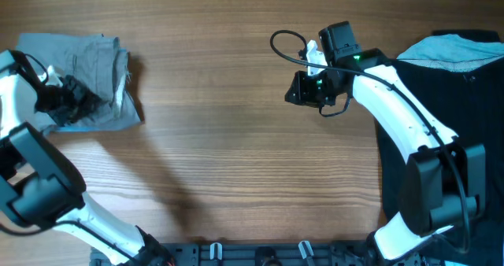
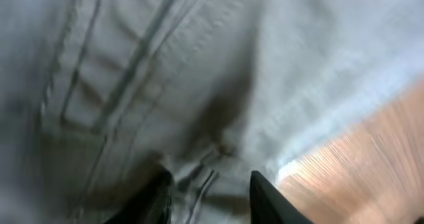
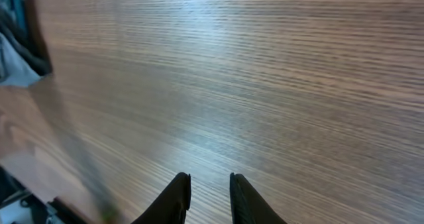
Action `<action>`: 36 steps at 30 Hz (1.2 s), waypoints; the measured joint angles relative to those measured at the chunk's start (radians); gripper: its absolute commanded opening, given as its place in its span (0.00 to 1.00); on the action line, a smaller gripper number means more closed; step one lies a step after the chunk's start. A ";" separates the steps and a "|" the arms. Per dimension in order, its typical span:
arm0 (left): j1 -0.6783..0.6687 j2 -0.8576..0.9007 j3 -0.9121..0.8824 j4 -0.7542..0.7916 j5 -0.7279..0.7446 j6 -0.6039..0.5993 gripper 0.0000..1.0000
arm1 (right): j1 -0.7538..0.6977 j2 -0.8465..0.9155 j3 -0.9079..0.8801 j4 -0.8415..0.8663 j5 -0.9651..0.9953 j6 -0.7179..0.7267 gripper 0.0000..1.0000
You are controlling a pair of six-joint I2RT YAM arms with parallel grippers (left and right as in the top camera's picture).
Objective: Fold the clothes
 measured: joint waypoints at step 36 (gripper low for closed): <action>-0.153 -0.911 0.147 -0.410 -0.069 0.173 1.00 | 0.000 -0.941 0.013 -0.135 0.201 -0.114 1.00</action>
